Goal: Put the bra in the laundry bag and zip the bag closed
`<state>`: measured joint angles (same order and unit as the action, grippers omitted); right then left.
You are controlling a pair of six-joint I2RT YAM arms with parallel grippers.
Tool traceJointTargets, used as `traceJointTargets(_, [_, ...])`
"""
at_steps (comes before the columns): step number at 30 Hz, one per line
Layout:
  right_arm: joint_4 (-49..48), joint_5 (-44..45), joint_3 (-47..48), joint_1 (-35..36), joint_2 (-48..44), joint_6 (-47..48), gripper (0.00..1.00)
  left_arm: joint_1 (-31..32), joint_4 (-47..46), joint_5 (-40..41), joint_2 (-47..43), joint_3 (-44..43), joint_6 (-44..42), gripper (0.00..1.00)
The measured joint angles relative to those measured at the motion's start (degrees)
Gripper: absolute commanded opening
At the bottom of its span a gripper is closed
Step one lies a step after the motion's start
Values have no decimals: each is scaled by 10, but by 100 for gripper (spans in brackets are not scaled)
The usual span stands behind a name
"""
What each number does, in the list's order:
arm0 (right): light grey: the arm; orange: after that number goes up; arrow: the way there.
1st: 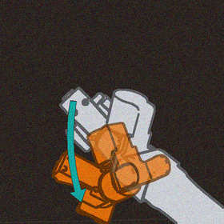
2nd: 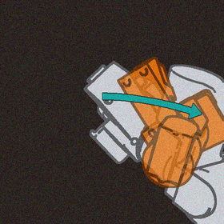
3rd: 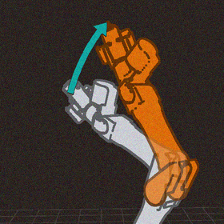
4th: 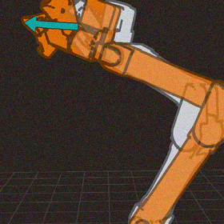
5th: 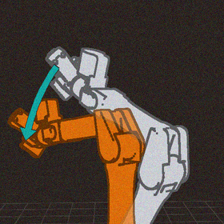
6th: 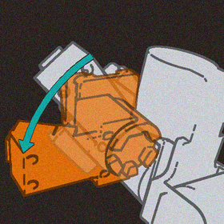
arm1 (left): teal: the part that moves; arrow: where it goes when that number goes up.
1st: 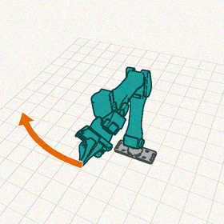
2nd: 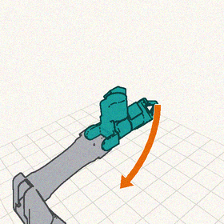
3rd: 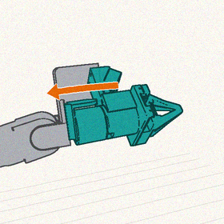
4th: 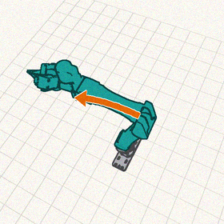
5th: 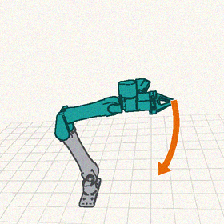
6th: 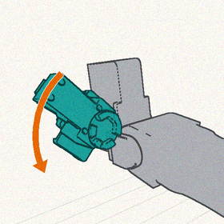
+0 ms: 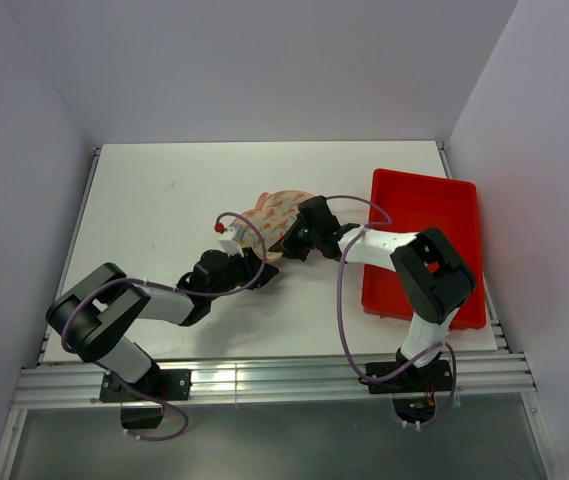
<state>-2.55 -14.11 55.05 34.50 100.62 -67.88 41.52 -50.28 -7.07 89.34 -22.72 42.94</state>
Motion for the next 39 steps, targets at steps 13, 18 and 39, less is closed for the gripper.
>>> traceJointTargets(13, [4,5,0,0,0,10,0,0,2,5,10,0,4,12])
traceJointTargets(18, [5,8,0,0,0,14,0,0,4,5,10,0,4,1])
traceJointTargets(39, [10,10,0,6,0,16,0,0,-28,5,-23,39,2,38])
